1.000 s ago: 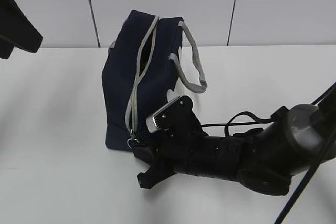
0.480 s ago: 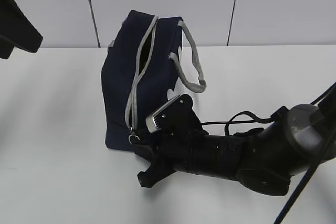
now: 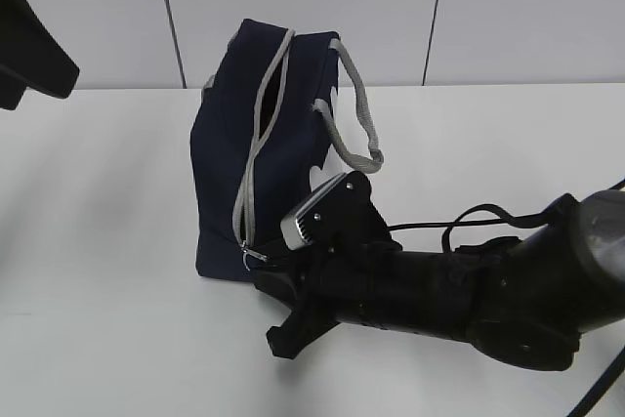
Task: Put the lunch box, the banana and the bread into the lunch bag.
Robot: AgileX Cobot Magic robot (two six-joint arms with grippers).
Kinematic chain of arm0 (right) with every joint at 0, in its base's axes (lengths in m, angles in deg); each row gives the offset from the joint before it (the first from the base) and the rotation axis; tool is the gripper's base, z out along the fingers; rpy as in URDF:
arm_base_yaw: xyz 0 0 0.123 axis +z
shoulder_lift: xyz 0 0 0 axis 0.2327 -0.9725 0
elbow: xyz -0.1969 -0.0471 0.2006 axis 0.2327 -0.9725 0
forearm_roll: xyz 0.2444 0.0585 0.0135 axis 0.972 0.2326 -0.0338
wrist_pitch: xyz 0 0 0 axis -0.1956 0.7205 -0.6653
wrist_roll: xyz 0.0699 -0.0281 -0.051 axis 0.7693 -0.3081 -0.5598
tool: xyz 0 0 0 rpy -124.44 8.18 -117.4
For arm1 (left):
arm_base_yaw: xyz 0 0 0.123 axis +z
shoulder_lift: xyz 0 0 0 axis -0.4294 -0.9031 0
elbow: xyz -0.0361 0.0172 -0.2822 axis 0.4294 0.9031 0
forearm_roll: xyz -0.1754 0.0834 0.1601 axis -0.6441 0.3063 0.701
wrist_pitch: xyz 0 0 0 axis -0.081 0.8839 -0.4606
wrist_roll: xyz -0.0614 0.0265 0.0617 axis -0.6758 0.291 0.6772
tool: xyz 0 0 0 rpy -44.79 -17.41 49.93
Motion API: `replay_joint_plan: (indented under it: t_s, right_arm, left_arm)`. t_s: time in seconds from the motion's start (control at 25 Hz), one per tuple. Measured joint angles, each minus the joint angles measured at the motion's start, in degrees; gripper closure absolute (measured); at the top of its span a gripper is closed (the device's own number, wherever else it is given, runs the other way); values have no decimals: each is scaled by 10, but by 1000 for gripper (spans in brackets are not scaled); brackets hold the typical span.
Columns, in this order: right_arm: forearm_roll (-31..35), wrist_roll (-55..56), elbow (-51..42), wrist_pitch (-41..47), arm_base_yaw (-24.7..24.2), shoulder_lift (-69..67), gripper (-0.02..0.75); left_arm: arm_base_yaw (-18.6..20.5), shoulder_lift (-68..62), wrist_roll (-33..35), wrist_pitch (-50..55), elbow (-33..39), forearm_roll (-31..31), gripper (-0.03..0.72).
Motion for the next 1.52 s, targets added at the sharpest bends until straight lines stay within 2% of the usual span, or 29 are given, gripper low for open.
replay_joint_plan:
  t_s: [0.32,0.76,1.16,1.52]
  right_arm:
    - [-8,0,-28,0,0,36,754]
    - [-122,48,-31,46,0,48,754]
    - [-128,52,-31,1,0,54,754]
    - [-128,52,-19,39,0,105,754]
  left_arm:
    - [0,0,0,0,0,0,275]
    - [0,0,0,0,0,0,275]
    - [0,0,0,2,0,0,275]
    - [0,0,0,3,0,0,275]
